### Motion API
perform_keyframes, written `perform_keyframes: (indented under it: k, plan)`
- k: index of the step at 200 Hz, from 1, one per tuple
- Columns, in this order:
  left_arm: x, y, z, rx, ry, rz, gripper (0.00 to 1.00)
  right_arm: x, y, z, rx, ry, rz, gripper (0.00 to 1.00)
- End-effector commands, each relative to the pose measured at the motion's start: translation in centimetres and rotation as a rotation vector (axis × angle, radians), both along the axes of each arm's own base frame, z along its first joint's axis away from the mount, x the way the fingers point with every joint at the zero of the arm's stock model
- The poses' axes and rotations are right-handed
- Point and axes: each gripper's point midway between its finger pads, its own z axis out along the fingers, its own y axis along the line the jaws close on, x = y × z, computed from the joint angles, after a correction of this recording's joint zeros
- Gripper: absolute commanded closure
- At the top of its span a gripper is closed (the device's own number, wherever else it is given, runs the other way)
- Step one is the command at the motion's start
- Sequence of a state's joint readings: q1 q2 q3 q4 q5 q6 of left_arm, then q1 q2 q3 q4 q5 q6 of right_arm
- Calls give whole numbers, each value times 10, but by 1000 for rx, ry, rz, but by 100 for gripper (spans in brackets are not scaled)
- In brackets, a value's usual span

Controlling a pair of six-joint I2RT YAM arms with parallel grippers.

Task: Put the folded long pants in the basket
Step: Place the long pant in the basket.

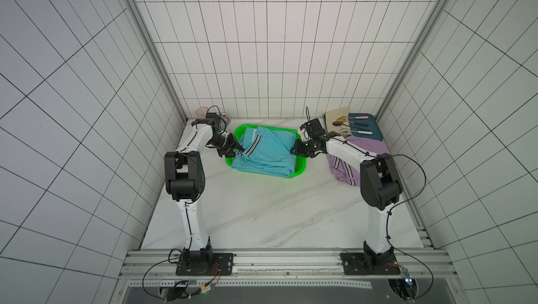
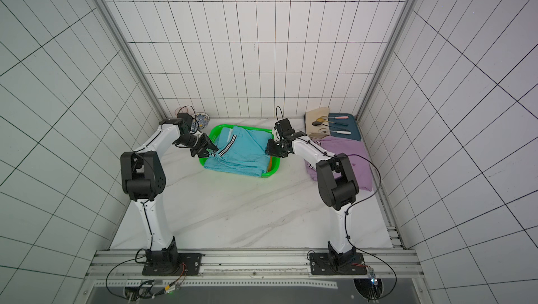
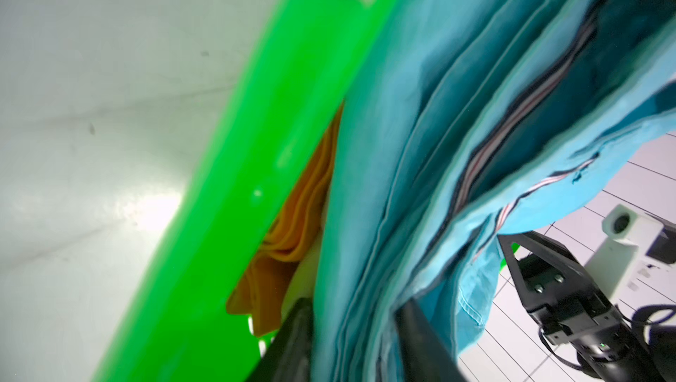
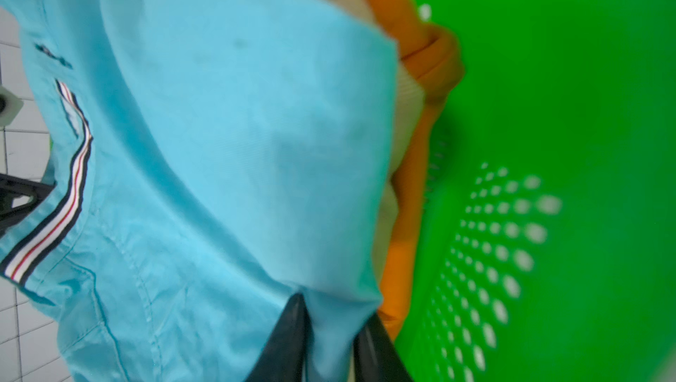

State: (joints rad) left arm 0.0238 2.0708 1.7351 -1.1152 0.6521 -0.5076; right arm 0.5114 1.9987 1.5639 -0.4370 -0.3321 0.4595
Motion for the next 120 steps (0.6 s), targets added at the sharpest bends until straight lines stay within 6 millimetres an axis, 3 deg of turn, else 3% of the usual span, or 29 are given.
perform_keyframes:
  k: [1, 24, 34, 58, 64, 91, 120]
  plan:
    - [8, 7, 31, -14, -133, 49, 43, 15, -35, 37, -89, -108, -70, 60]
    - [-7, 6, 55, -24, -197, 97, 37, 0, -36, 74, -97, -173, -81, 57]
    - [-14, 9, 58, -8, -207, 120, 40, -11, -33, 87, -108, -202, -79, 57]
    - [-23, 1, 68, -17, -246, 107, 100, -42, -11, 108, -79, -238, -30, 59]
    - [-25, -3, 70, -14, -248, 92, 100, -49, -3, 109, -54, -235, -10, 60]
    - [-34, -16, 66, 27, -220, 42, 100, -76, 34, 91, 51, -143, 62, 69]
    - [-42, -27, 56, 47, -201, 7, 100, -90, 61, 42, 122, 14, 101, 75]
